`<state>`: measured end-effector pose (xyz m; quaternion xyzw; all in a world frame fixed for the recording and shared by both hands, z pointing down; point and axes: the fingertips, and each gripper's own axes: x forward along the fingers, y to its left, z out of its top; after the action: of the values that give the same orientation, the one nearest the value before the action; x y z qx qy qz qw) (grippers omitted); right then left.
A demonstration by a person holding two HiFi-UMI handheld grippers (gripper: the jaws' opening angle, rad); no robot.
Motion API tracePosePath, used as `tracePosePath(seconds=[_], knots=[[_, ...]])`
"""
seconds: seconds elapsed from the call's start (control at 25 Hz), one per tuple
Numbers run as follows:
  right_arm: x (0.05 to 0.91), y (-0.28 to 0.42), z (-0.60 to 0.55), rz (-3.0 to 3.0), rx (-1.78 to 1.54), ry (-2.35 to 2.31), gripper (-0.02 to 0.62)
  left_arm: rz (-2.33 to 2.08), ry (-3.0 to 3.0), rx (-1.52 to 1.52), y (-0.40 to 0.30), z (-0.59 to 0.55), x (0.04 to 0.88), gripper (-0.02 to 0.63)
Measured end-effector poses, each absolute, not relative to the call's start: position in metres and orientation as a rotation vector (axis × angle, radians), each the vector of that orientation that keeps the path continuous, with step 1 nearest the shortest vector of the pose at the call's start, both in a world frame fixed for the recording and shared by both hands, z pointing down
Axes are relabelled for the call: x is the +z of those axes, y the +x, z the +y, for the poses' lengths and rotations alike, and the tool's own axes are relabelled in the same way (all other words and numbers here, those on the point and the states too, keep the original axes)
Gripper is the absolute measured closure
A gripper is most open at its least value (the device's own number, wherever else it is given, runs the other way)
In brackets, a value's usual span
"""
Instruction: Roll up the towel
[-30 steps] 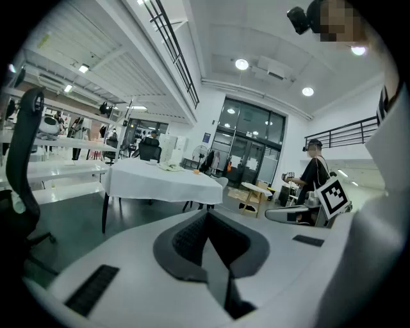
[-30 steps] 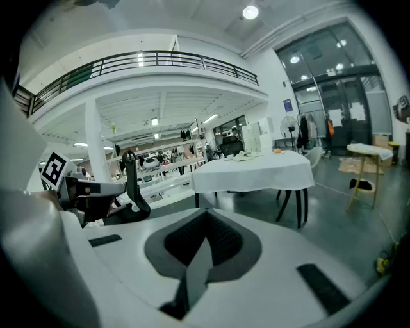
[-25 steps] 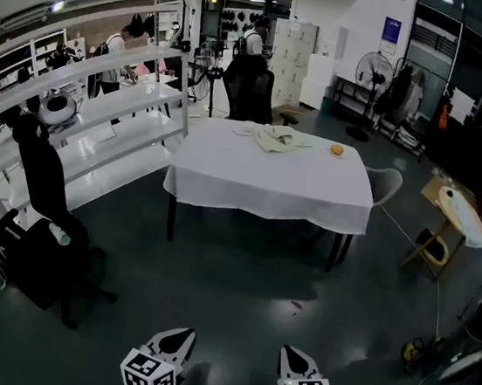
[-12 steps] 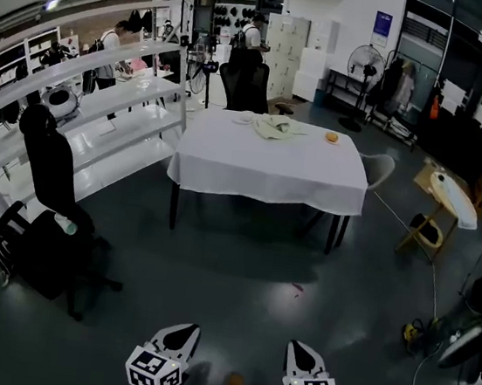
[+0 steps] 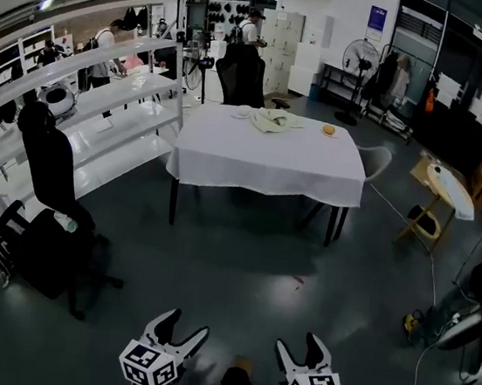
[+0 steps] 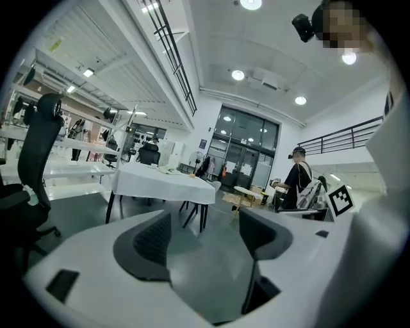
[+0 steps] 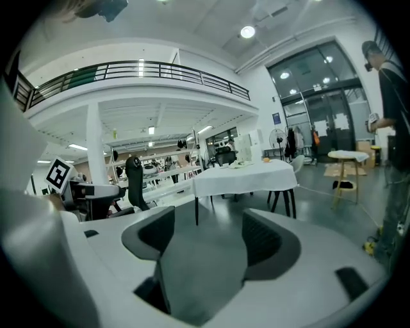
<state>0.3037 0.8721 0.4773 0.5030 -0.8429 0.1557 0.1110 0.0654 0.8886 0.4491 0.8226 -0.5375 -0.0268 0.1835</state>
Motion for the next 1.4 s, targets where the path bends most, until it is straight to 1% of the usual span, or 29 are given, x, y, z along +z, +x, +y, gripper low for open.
tracePosePath(seconds=[0.28, 0.52, 1.0, 1.4], knots=[[0.478, 0.291, 0.835, -2.491, 0.442, 1.453, 0.262, -1.534, 2.328, -0.035, 0.057, 0.86, 0.456, 0.261], [0.474, 0.279, 0.77, -2.514, 0.408, 1.395, 0.261, -1.556, 2.317, -0.038, 0.049, 0.801, 0.457, 0.261], [0.458, 0.307, 0.648, -2.533, 0.385, 1.405, 0.262, -1.593, 2.273, -0.124, 0.066, 0.694, 0.449, 0.261], [0.472, 0.31, 0.592, -2.53, 0.395, 1.381, 0.264, -1.618, 2.261, -0.13, 0.07, 0.641, 0.455, 0.261]])
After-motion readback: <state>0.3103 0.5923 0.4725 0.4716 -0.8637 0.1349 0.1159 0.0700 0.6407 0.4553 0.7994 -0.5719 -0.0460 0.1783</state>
